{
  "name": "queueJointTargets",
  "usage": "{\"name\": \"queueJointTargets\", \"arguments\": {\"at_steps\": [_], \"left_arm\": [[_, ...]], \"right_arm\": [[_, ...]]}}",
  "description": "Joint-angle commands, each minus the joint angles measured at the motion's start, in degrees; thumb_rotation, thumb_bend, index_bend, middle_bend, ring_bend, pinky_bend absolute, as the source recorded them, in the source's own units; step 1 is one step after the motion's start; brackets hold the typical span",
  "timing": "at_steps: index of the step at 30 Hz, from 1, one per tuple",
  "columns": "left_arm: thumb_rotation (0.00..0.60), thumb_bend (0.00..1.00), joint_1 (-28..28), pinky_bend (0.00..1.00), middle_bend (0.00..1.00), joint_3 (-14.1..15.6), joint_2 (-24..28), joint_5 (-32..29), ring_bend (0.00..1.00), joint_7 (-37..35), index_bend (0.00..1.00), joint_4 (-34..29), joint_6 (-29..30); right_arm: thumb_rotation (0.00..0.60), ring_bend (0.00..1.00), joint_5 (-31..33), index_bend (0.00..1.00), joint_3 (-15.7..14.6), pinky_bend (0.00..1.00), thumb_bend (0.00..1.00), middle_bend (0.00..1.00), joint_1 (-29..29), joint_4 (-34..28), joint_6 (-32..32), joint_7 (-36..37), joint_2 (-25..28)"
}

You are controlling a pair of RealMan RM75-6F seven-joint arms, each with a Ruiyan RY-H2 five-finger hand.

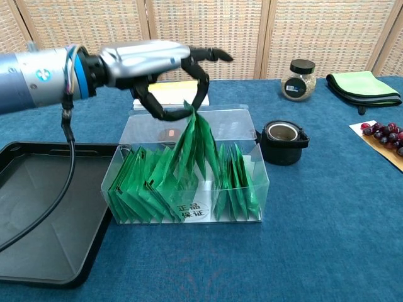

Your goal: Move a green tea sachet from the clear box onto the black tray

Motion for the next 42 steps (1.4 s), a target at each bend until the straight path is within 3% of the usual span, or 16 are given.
{"name": "queueJointTargets", "arguments": {"at_steps": [1,7,14,23,35,36,37,40,41,42], "left_arm": [[0.6,0.46,0.66,0.0,0.0,-1.3,2.1,-0.4,0.0,-1.23,0.7,-2.0,1.94],[0.6,0.45,2.27,0.0,0.0,-2.51,6.28,-0.71,0.0,-3.02,0.7,-4.68,4.95],[0.6,0.46,4.61,0.0,0.0,-1.64,9.86,-0.08,0.0,-3.94,0.7,-6.01,7.2],[0.6,0.45,11.18,0.0,0.0,3.83,15.94,1.06,0.0,-2.16,0.71,-5.84,9.5],[0.6,0.46,19.04,0.0,0.0,10.32,19.13,0.46,0.0,-4.89,0.71,-2.8,10.04],[0.6,0.46,19.5,0.0,0.0,10.85,19.42,0.35,0.0,-5.11,0.69,-2.62,9.61],[0.6,0.45,19.7,0.0,0.0,11.24,19.72,0.36,0.0,-5.37,0.6,-2.58,9.03],[0.6,0.28,19.51,0.0,0.0,12.19,21.17,-0.14,0.0,-5.95,0.14,-3.38,5.63],[0.6,0.19,19.5,0.0,0.0,11.85,21.37,-0.64,0.0,-6.36,0.04,-3.63,5.34],[0.6,0.15,19.55,0.0,0.0,11.61,21.43,-0.77,0.0,-6.45,0.01,-3.77,5.32]], "right_arm": [[0.6,0.0,-0.09,0.0,-0.04,0.0,0.0,0.0,0.0,-0.12,0.08,-0.14,0.0],[0.6,0.0,-0.43,0.0,-0.2,0.0,0.0,0.0,-0.03,-0.43,0.34,-0.47,-0.03],[0.6,0.0,-0.72,0.0,-0.37,0.0,0.0,0.0,0.0,-0.72,0.43,-0.77,-0.05],[0.6,0.0,-1.4,0.0,-0.64,0.0,0.0,0.0,-0.07,-1.3,0.94,-1.2,-0.03],[0.6,0.0,-1.54,0.0,-0.8,0.0,0.0,0.0,0.26,-1.46,0.57,-1.9,-0.28],[0.6,0.0,-1.49,0.0,-0.81,0.0,0.0,0.0,0.28,-1.43,0.47,-1.88,-0.28],[0.6,0.0,-1.47,0.0,-0.83,0.0,0.0,0.0,0.31,-1.41,0.38,-1.88,-0.29],[0.6,0.0,-1.51,0.0,-0.86,0.0,0.0,0.0,0.38,-1.43,0.34,-2.04,-0.35],[0.6,0.0,-1.51,0.0,-0.9,0.0,0.0,0.0,0.37,-1.47,0.34,-2.13,-0.36],[0.6,0.0,-1.48,0.0,-0.91,0.0,0.0,0.0,0.35,-1.49,0.36,-2.19,-0.36]]}}
